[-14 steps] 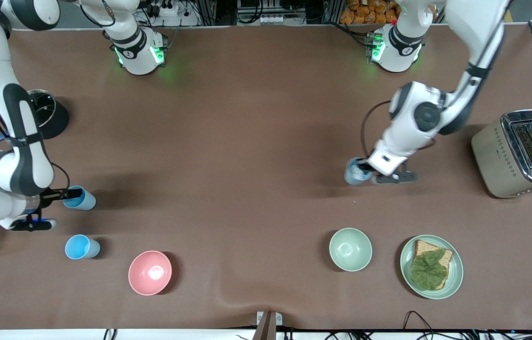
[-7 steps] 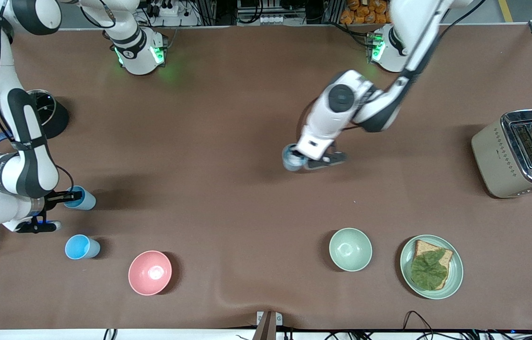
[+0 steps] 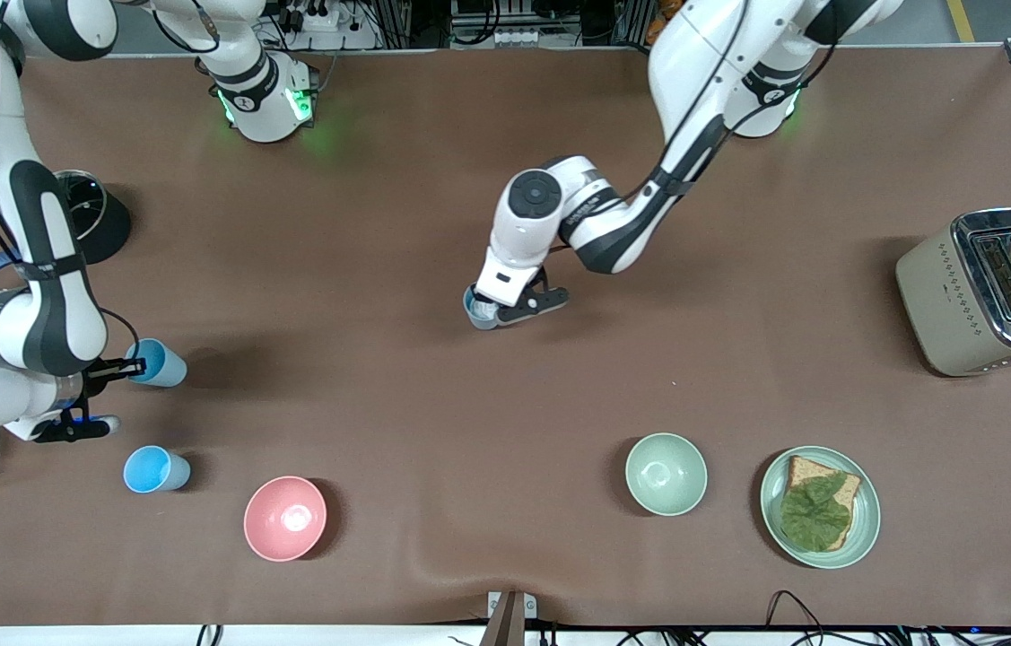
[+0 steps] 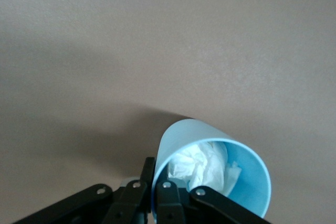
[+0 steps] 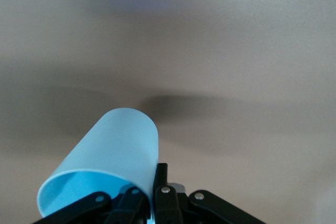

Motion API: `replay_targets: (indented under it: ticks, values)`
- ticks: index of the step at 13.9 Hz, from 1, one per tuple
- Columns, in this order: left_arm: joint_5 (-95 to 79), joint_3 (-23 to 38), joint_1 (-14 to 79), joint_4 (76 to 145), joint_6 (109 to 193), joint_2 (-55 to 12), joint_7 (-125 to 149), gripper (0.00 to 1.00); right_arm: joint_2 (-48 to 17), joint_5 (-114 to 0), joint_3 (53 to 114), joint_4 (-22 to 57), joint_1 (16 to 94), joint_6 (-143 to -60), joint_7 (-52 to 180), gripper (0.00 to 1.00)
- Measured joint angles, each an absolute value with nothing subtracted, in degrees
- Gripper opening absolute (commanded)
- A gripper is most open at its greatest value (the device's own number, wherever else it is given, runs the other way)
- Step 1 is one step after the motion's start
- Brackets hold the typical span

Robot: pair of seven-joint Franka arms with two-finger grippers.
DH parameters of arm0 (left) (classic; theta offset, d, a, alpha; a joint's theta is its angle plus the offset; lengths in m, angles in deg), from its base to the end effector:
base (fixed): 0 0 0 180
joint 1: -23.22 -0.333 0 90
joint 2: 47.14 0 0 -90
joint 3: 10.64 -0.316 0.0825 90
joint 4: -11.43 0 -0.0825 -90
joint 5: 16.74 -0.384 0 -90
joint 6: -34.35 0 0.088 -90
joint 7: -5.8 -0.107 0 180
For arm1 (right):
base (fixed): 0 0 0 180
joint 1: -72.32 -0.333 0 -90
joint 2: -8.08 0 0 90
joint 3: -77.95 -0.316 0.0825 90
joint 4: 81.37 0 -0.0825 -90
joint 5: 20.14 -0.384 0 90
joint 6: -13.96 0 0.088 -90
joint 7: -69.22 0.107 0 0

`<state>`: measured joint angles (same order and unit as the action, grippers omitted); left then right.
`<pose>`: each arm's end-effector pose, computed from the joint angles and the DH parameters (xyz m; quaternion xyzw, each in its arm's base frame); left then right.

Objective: Stack blue cups with both arms
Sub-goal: 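Carry the cup to center with the left gripper while the right gripper grasps one, then set the cup down with the left gripper while the right gripper lifts its cup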

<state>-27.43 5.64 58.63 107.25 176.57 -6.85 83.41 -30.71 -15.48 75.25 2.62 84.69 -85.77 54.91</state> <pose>0.4488 -0.5301 0.2201 0.9784 0.1928 0.0058 0.0748 0.6574 -0.1243 0.2566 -0.9783 -0.0522 0.1996 0.0195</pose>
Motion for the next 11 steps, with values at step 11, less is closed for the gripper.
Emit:
replay_targets:
  ticks: [11]
  values:
    - [-27.49,3.21,53.6,102.3,149.58,-23.46,86.28,1.0,-18.98,-19.72,56.16,-0.94,76.87,-71.51,53.73,0.0]
